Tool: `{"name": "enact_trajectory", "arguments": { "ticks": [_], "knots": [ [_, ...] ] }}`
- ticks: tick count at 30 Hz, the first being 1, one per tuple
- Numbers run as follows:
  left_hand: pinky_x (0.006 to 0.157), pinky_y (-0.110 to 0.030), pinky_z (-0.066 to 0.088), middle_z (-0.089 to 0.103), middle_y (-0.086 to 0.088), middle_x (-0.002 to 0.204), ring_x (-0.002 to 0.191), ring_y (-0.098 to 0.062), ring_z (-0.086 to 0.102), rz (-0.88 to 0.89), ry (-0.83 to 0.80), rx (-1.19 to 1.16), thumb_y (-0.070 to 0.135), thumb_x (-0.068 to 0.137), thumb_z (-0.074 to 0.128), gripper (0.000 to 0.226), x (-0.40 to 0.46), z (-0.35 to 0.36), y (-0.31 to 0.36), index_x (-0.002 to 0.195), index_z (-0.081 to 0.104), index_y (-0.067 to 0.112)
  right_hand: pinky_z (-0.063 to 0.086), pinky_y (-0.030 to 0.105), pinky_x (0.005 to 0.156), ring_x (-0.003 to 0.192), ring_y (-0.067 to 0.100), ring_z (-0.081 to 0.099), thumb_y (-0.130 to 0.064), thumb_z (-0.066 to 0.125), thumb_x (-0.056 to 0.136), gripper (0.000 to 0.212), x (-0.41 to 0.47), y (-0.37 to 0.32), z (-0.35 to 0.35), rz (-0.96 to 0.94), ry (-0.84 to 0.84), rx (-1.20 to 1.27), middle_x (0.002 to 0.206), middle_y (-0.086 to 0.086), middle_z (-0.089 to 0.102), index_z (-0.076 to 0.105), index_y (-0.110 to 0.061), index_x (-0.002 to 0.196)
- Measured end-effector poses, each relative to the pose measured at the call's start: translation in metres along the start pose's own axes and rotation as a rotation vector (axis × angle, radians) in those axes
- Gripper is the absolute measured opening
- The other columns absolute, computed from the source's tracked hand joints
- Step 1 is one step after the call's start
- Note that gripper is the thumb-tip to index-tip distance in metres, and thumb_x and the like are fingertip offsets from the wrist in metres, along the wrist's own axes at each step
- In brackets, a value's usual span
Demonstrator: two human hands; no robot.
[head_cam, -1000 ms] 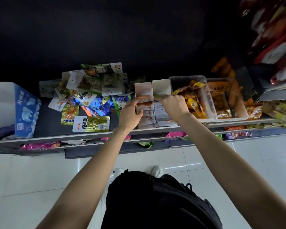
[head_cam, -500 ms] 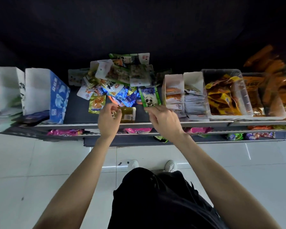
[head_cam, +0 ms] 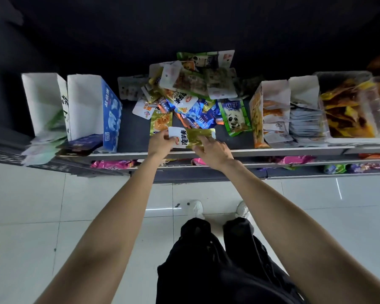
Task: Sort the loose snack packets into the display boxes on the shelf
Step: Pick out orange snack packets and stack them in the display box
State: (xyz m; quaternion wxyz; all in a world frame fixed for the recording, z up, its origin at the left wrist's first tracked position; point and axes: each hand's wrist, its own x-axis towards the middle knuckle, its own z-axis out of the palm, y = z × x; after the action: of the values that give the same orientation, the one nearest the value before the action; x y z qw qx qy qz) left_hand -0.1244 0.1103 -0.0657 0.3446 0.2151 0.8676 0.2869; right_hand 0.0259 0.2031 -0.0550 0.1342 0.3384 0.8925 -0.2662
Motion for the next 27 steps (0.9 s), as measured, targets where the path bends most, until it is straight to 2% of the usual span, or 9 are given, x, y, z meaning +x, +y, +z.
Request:
{"name": "enact_trajectory", "arguments": {
  "ticks": [4, 7, 9, 13, 15, 17, 20, 23, 27],
  "knots": [
    [0.076, -0.025, 0.056, 0.066, -0.007, 0.095, 0.082, -0.017, 0.066, 0.043, -0.076, -0.388, 0.016, 0.087, 0.064, 0.016, -0.032, -0.007, 0.038, 0.100, 0.059, 0.007, 0.042, 0.043, 0.097, 0.117, 0.032, 0.052, -0.043, 0.069, 0.079, 0.067, -0.020, -0.008, -0.019, -0.139, 0.256, 0.004, 0.133, 0.005, 0.053, 0.043, -0.026, 0.138],
    [0.070, -0.021, 0.055, 0.068, -0.002, 0.089, 0.080, -0.011, 0.065, 0.146, -0.167, -0.576, 0.008, 0.088, 0.062, 0.016, -0.070, -0.005, 0.073, 0.103, 0.060, 0.005, 0.052, 0.031, 0.070, 0.080, 0.026, 0.068, -0.015, 0.072, 0.074, 0.037, -0.046, -0.011, -0.039, -0.186, 0.728, -0.033, 0.093, 0.004, 0.072, 0.066, -0.017, 0.111],
    [0.074, -0.024, 0.055, 0.068, 0.001, 0.091, 0.081, -0.010, 0.064, 0.239, -0.188, -0.635, 0.014, 0.091, 0.060, 0.015, -0.090, -0.004, 0.091, 0.105, 0.061, 0.007, 0.048, 0.026, 0.052, 0.059, 0.026, 0.066, -0.011, 0.062, 0.079, 0.022, -0.066, -0.007, -0.057, -0.099, 0.878, 0.009, 0.072, 0.007, 0.071, 0.069, -0.012, 0.101],
    [0.087, -0.020, 0.045, 0.060, 0.016, 0.107, 0.101, -0.001, 0.056, 0.523, -0.116, -0.318, 0.030, 0.089, 0.063, 0.027, -0.099, -0.001, 0.115, 0.114, 0.057, 0.023, 0.050, 0.031, 0.056, 0.068, 0.022, 0.065, -0.017, 0.066, 0.085, 0.019, -0.107, 0.035, -0.092, 0.174, 0.779, 0.628, 0.080, 0.004, 0.070, 0.063, -0.010, 0.103],
    [0.083, -0.011, 0.040, 0.057, 0.022, 0.105, 0.097, 0.005, 0.053, 0.554, -0.232, -0.132, 0.031, 0.085, 0.066, 0.034, -0.100, 0.006, 0.131, 0.118, 0.056, 0.026, 0.056, 0.032, 0.063, 0.078, 0.018, 0.066, -0.011, 0.066, 0.085, 0.021, -0.128, 0.053, -0.108, 0.180, 0.718, 1.005, 0.089, -0.001, 0.069, 0.059, -0.013, 0.105],
    [0.077, -0.020, 0.045, 0.057, 0.023, 0.094, 0.085, -0.001, 0.056, 0.652, -0.270, 0.083, 0.031, 0.086, 0.066, 0.030, -0.102, 0.017, 0.152, 0.115, 0.060, 0.025, 0.057, 0.032, 0.066, 0.083, 0.019, 0.066, -0.009, 0.066, 0.086, 0.020, -0.146, 0.072, -0.122, 0.175, 0.701, 1.100, 0.092, -0.003, 0.068, 0.057, -0.016, 0.103],
    [0.071, -0.036, 0.051, 0.068, 0.011, 0.090, 0.081, -0.015, 0.063, 0.907, -0.155, 0.207, 0.027, 0.087, 0.064, 0.015, -0.100, 0.036, 0.189, 0.101, 0.068, 0.023, 0.054, 0.033, 0.059, 0.071, 0.016, 0.064, -0.021, 0.064, 0.089, 0.012, -0.171, 0.103, -0.141, 0.153, 0.768, 0.787, 0.084, -0.002, 0.067, 0.059, -0.012, 0.095],
    [0.067, -0.031, 0.052, 0.071, 0.010, 0.094, 0.081, -0.010, 0.064, 1.033, -0.044, 0.183, 0.022, 0.085, 0.067, 0.014, -0.090, 0.063, 0.229, 0.098, 0.071, 0.023, 0.049, 0.038, 0.046, 0.057, 0.026, 0.058, -0.029, 0.062, 0.088, 0.025, -0.183, 0.134, -0.158, 0.114, 0.950, 0.252, 0.069, 0.008, 0.063, 0.055, -0.008, 0.078],
    [0.066, -0.026, 0.049, 0.066, 0.012, 0.089, 0.071, -0.011, 0.062, 0.987, 0.108, 0.262, 0.031, 0.089, 0.060, 0.025, -0.072, 0.105, 0.262, 0.114, 0.062, 0.029, 0.051, 0.043, 0.047, 0.064, 0.036, 0.062, -0.022, 0.062, 0.090, 0.015, -0.170, 0.166, -0.171, 0.167, 1.176, 0.162, 0.082, 0.022, 0.067, 0.062, -0.007, 0.087]
  ]
}}
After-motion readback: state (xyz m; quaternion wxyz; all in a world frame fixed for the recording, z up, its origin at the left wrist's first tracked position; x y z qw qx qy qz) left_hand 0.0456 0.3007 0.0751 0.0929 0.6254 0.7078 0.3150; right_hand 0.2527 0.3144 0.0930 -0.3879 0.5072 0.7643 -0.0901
